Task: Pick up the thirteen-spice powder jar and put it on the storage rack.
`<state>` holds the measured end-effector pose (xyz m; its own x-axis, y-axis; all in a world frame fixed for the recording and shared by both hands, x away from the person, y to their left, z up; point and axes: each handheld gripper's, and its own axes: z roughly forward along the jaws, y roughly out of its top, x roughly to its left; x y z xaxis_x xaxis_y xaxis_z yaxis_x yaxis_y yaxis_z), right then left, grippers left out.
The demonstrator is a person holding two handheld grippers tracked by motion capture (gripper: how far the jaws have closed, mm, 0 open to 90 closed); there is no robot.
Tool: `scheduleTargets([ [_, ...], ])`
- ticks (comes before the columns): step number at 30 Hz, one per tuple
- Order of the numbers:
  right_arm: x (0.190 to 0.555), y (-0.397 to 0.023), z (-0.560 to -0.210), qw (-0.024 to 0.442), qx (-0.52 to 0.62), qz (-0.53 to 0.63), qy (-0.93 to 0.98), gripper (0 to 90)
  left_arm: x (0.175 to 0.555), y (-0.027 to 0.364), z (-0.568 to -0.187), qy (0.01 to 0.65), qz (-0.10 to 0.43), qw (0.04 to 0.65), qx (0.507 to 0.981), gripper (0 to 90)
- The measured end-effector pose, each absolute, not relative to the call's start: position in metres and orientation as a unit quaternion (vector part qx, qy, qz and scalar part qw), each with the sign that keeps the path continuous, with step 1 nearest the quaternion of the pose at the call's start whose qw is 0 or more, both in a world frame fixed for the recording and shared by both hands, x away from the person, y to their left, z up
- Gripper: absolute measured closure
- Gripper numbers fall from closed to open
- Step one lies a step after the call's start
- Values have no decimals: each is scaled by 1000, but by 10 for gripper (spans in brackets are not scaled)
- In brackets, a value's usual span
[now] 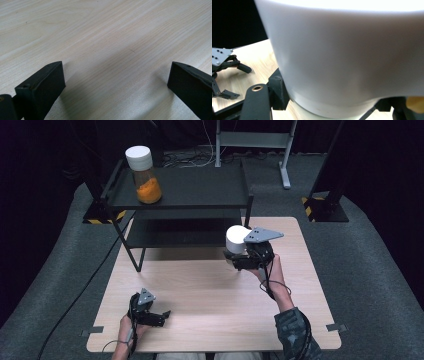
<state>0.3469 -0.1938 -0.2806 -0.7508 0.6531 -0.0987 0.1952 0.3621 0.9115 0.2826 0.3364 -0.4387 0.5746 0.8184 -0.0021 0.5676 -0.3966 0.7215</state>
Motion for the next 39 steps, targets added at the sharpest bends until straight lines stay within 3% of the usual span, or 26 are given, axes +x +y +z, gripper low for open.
scheduleTargets([
  [39,353,-195,-218,240,256,502,790,305,283,336,-439,425,180,348,816,8],
])
